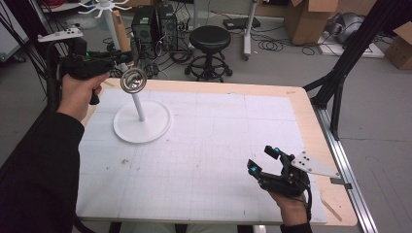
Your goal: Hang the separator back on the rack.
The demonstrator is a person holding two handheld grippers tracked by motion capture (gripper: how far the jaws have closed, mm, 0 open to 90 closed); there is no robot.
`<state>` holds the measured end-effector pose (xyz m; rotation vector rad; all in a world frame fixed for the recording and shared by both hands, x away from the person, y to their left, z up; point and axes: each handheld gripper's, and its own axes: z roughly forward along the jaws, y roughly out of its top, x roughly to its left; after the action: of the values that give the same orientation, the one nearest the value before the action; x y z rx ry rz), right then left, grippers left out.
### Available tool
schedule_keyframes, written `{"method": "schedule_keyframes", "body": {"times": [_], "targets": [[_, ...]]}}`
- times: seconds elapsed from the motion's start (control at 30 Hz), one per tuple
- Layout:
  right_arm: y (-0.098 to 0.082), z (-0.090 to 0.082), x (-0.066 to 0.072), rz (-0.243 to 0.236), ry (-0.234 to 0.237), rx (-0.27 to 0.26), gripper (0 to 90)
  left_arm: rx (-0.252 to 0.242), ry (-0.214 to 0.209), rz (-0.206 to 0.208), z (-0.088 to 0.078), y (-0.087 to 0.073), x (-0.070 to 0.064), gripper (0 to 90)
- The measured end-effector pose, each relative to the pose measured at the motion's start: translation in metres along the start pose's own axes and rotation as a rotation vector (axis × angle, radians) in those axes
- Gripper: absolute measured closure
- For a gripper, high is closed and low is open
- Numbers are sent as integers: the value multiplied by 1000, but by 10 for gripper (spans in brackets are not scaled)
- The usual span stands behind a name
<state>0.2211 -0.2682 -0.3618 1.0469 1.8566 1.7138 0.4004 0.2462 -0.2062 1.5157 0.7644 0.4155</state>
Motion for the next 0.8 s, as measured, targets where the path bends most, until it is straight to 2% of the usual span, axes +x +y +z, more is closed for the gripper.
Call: {"method": "schedule_keyframes", "body": {"times": [0.07,0.17,0.27,0.4,0.57,0.67,0.8], "targets": [[0,-1,0,7,-3,1,180,-7,28,13,-4,-3,-2,578],[1,-2,-1,7,-11,-3,181,-23,73,30,-12,-9,-4,439],[1,-3,-3,4,-30,-6,181,-37,95,41,-22,-20,-9,371],[-1,-6,-7,-8,-62,2,181,-44,91,40,-34,-37,-16,291],[-2,-9,-10,-19,-95,11,181,-45,81,40,-50,-68,-27,161],[-4,-10,-13,-32,-107,13,180,-39,56,39,-58,-92,-34,162],[-7,-9,-15,-26,-115,26,180,-41,40,48,-66,-120,-44,162]]}}
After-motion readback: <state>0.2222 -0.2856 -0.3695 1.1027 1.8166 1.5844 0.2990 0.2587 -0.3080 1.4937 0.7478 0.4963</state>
